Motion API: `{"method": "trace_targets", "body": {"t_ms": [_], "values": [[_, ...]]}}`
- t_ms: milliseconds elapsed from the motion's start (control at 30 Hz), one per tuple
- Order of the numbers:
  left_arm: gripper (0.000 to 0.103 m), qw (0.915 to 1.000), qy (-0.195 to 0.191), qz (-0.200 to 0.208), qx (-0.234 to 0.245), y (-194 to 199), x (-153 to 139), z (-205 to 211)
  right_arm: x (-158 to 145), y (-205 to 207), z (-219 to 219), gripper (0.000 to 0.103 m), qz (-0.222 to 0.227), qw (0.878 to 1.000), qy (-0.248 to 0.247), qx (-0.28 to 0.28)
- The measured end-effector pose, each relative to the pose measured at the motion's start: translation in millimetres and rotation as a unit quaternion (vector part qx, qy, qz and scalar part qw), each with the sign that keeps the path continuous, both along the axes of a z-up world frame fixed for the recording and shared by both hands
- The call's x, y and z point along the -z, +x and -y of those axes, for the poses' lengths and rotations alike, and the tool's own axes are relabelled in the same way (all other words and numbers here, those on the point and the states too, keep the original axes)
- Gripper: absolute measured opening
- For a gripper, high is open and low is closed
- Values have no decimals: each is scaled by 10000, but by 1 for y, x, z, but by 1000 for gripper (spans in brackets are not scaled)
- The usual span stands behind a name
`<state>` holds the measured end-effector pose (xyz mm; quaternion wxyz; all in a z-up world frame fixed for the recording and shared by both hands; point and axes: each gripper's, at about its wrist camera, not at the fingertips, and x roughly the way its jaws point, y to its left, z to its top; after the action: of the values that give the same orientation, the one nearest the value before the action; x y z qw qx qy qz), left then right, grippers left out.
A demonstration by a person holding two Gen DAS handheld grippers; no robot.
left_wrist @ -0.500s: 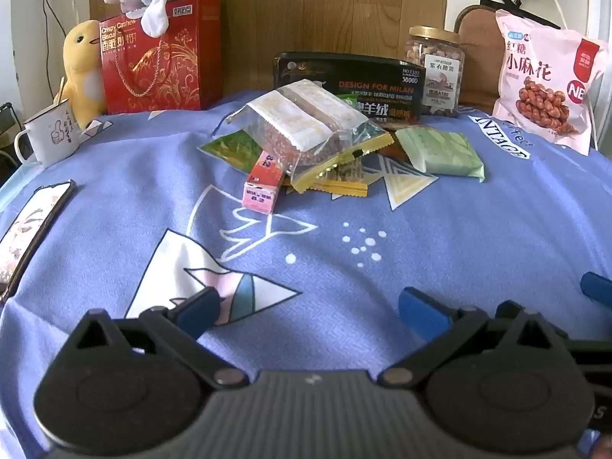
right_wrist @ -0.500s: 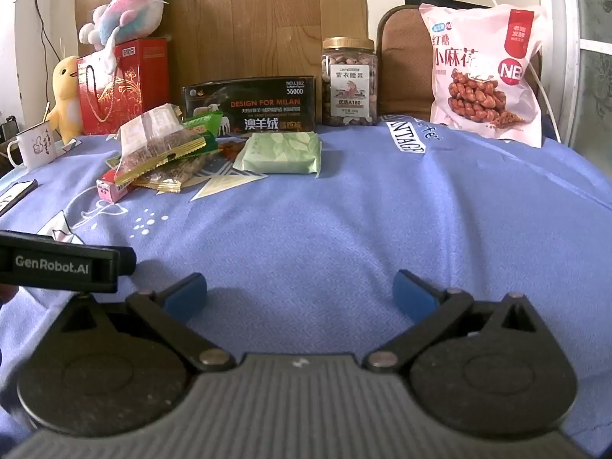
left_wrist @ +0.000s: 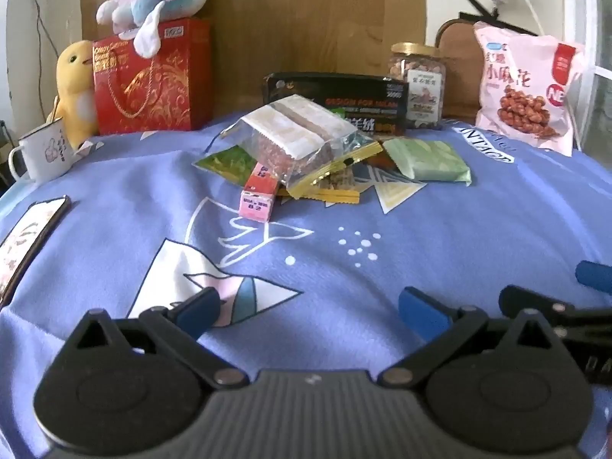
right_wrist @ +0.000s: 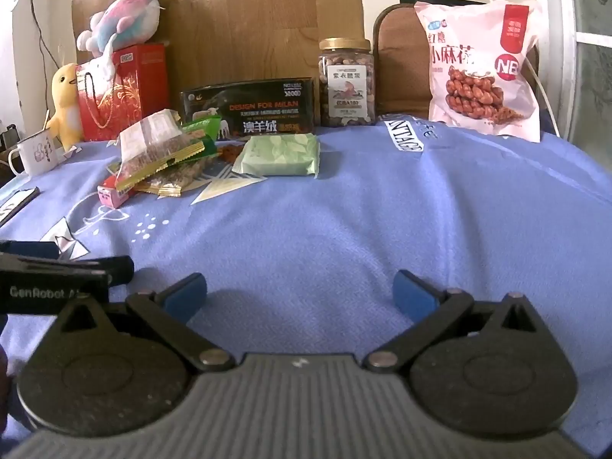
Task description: Organize snacks
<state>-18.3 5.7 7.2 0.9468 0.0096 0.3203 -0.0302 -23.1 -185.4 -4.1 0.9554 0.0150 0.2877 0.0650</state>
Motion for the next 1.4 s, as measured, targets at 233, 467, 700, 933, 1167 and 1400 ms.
{"method": "trace_targets", "body": {"t_ms": [233, 467, 700, 933, 1167, 1400], "values": [[103, 9992, -373, 84, 145, -8, -13, -23, -9, 4, 4, 103, -113, 9997, 227, -71], [103, 9948, -214, 877, -475, -3, -39, -72, -30, 21, -2, 103, 211, 9982, 338, -443], [103, 9938, -371, 943, -457, 21, -44, -93, -46, 57, -27, 78, 283, 9906, 223, -1322], [103, 9933, -828, 796, -116, 78, -72, -102, -46, 101, -50, 68, -3, 9820, 567, -1801], [99, 9833, -1772, -10, 415, 156, -65, -98, -34, 122, -66, 69, -460, 9721, 626, -2213], [55, 9759, -2025, -460, 663, 138, -45, -78, -30, 118, -66, 68, -357, 9638, 391, -2614]]}}
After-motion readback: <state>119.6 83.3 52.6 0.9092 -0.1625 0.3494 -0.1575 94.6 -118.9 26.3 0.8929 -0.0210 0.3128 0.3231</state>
